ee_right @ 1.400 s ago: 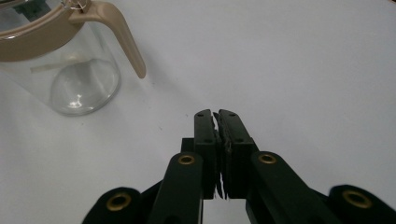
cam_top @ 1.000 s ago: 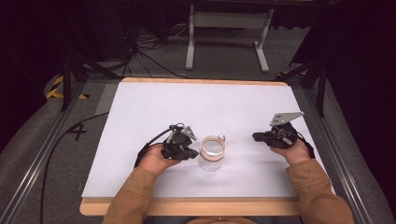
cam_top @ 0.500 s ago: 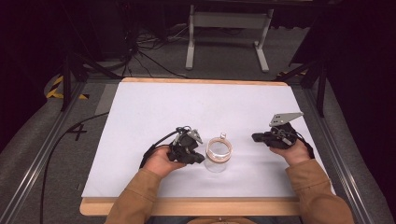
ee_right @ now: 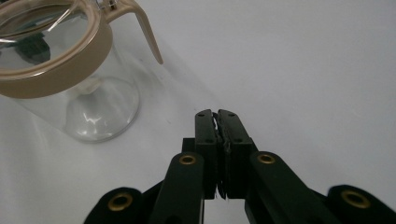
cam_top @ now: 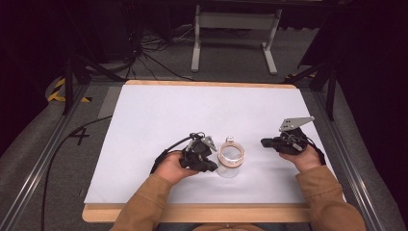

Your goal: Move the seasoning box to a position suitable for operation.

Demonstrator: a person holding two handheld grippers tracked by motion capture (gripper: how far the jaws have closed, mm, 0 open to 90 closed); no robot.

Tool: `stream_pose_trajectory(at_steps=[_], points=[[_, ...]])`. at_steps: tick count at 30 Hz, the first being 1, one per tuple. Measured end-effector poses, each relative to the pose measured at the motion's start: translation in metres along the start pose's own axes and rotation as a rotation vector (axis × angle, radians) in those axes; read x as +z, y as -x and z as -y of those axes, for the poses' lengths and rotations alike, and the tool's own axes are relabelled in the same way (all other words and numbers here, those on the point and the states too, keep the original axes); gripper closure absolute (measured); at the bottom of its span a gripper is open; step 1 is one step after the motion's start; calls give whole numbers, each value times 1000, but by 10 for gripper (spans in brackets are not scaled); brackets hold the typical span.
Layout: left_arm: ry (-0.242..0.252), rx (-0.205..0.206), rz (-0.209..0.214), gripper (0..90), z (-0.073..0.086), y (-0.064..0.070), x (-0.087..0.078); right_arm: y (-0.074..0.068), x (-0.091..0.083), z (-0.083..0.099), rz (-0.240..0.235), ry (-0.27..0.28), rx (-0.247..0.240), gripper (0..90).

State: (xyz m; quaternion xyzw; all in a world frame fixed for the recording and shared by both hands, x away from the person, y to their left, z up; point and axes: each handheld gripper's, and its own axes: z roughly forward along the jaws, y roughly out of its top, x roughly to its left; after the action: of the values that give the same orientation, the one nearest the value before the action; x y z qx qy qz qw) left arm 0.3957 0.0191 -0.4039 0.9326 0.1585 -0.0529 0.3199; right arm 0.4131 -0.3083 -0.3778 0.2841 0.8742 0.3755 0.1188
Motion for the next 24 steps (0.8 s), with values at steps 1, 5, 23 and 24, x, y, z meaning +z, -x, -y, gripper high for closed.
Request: stream_pose_trajectory(at_steps=[1, 5, 23, 24], points=[[-5, -3, -2, 863, 0, 0, 1, 0, -1, 0, 1, 1, 1, 872], [-8, -6, -2, 859, -1, 0, 2, 1, -2, 2, 3, 0, 5, 872], [182, -85, -77, 810, -6, -12, -48, -5, -5, 7, -31, 5, 14, 889], [207, -96, -90, 809, -7, -13, -52, -6, -7, 8, -34, 11, 19, 890]])
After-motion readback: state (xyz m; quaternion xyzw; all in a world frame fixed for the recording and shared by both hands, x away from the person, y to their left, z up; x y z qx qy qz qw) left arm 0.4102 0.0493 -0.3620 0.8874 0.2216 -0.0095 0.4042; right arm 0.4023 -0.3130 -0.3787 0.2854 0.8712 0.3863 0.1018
